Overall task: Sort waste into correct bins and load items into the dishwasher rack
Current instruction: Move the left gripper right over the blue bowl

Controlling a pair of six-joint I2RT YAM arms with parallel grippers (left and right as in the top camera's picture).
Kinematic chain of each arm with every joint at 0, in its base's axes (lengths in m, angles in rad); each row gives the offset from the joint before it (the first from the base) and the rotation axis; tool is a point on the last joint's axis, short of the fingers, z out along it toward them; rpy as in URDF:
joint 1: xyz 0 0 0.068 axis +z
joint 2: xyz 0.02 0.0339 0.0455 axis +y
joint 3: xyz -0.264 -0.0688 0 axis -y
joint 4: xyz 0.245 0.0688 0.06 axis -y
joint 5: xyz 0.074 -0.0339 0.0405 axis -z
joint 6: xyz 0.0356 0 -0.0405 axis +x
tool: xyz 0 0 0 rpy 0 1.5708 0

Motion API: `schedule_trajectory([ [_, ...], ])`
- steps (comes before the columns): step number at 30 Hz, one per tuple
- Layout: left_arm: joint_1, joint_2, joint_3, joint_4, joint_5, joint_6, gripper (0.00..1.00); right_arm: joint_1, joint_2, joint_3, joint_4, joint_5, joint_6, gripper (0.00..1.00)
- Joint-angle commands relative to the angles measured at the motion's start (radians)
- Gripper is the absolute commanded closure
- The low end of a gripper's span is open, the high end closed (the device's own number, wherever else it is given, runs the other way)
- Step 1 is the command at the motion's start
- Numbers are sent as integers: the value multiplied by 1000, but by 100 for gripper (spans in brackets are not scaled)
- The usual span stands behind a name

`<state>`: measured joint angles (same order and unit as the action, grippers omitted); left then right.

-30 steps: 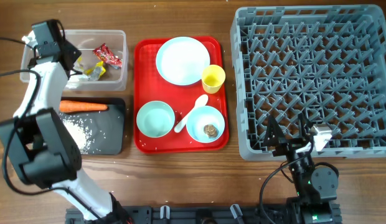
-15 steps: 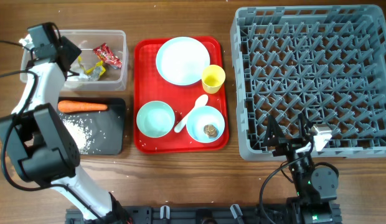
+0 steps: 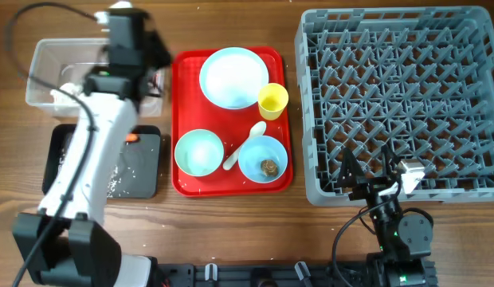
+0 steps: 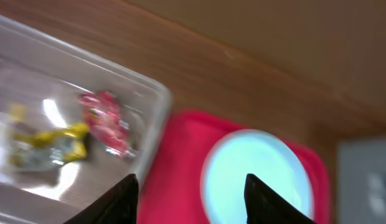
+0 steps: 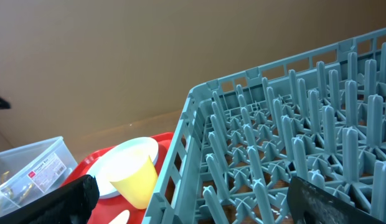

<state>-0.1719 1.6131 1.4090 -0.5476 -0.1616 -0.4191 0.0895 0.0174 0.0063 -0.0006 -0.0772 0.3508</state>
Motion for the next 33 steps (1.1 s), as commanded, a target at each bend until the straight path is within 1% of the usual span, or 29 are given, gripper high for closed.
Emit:
schedule_trajectory([
  [1,-126,-5,3,-88,28,19,43,3,-6,-1,3,10,-7,0],
  [3,-183,-5,3,-148,42,19,40,3,-6,-1,3,10,-8,0],
  [6,-269,-4,3,-227,74,19,41,3,-6,-1,3,10,-7,0],
  [9,-352,-3,3,-302,134,19,45,3,-6,-1,3,10,-7,0],
  [12,-437,-1,3,-372,163,19,48,3,-6,-1,3,10,-8,0],
  [17,-554,27,-5,-415,164,20,46,3,-6,-1,3,10,-7,0],
  [24,-641,127,-51,-414,165,20,40,3,-6,-1,3,10,-8,0],
  [33,-657,264,-53,-408,165,20,40,3,-6,-1,3,10,-8,0],
])
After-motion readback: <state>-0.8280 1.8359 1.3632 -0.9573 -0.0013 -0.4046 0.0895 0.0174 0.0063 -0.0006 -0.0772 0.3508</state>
